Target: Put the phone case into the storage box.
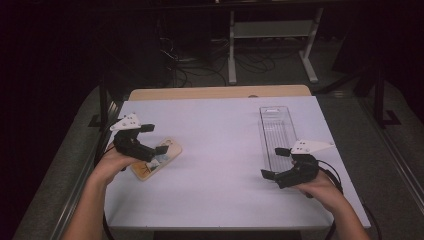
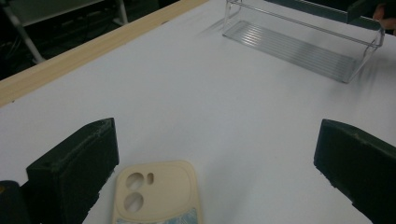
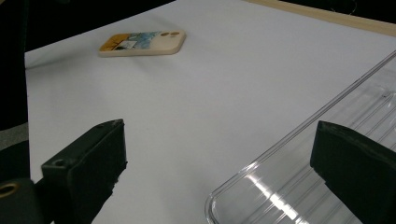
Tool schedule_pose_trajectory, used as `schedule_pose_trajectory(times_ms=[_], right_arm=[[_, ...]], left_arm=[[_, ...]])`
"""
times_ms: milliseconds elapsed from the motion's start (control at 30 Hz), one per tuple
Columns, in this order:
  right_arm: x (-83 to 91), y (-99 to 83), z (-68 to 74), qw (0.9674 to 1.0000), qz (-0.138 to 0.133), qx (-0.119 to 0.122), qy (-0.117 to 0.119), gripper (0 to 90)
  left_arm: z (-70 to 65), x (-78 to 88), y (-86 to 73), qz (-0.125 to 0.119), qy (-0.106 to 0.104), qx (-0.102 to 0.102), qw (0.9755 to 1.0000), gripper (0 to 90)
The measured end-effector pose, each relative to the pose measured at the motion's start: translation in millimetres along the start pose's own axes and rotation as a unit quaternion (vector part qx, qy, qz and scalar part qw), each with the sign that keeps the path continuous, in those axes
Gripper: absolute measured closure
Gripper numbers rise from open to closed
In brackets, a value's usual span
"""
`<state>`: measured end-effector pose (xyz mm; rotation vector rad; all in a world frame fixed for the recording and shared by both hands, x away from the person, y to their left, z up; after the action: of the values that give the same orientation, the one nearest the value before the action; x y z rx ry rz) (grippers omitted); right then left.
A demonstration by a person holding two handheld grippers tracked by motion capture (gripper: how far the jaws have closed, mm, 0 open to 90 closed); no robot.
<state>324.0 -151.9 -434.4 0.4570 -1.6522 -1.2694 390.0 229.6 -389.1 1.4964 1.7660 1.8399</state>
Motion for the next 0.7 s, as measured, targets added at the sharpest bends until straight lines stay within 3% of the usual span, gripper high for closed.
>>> schedule_pose_trajectory(times_ms=[233, 700], right_arm=[[0.1, -0.1, 0.2, 1.0000, 0.001, 0.001, 0.001, 2.9], [-0.2, -0.1, 0.8, 1.0000, 0.000, 0.002, 0.003, 2.9]], left_arm=[[8.9, -3.4, 5.4, -0.003, 0.014, -0.008, 0.9999, 0.0], [29.2, -5.6, 4.9, 0.001, 0.034, -0.001, 0.9994, 0.0]])
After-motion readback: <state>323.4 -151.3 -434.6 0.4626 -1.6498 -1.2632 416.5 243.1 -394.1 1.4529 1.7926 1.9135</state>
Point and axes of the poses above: each handheld gripper's, and its own axes: x roughly backward along the jaws, y roughly out of its top, z roughly to its left, the point moved 7 cm from there along -x, roughly forward along the jaws, and after that the axes turned 11 degrees about x, right-handed, at the moved point
